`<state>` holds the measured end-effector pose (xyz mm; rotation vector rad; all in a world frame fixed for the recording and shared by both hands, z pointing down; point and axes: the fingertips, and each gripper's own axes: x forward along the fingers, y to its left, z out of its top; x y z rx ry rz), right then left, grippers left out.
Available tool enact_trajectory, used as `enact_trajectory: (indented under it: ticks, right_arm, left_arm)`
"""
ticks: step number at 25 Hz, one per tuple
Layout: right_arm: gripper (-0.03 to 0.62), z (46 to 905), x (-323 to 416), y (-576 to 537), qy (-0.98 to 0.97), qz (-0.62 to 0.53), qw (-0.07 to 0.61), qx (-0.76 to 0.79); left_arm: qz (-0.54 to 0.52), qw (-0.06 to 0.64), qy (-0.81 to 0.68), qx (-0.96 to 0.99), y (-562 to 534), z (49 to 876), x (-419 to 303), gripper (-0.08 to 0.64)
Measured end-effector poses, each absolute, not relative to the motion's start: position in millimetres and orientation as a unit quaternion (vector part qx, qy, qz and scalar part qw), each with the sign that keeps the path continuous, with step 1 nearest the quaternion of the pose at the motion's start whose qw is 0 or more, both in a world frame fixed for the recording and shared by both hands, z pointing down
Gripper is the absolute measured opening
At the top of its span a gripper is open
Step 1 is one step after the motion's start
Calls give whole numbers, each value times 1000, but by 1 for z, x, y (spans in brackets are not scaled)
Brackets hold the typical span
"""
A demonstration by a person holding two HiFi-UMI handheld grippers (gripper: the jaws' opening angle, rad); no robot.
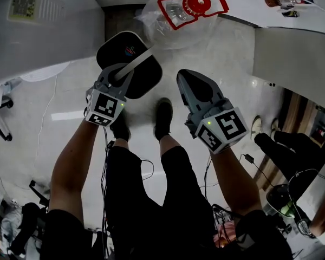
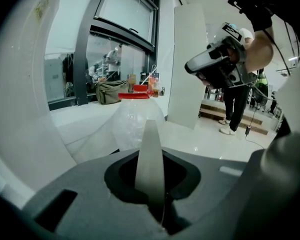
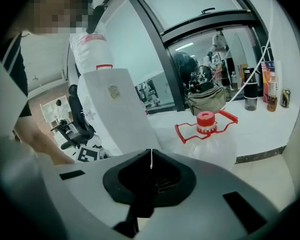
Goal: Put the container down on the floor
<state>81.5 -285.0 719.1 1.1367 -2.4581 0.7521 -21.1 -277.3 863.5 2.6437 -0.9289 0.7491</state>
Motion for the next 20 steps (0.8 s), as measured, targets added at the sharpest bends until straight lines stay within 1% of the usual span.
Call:
enact_trajectory:
  ticks: [12,20]
  right_arm:
    - [9,756,79,-281,-854,286,175,398]
    - [9,760,79,-282,-855,294,170,392]
  left_arm:
    - [290,111,-303,901,-281,918,-22,40]
    - [281,111,-296,906,-293,918,-8,40]
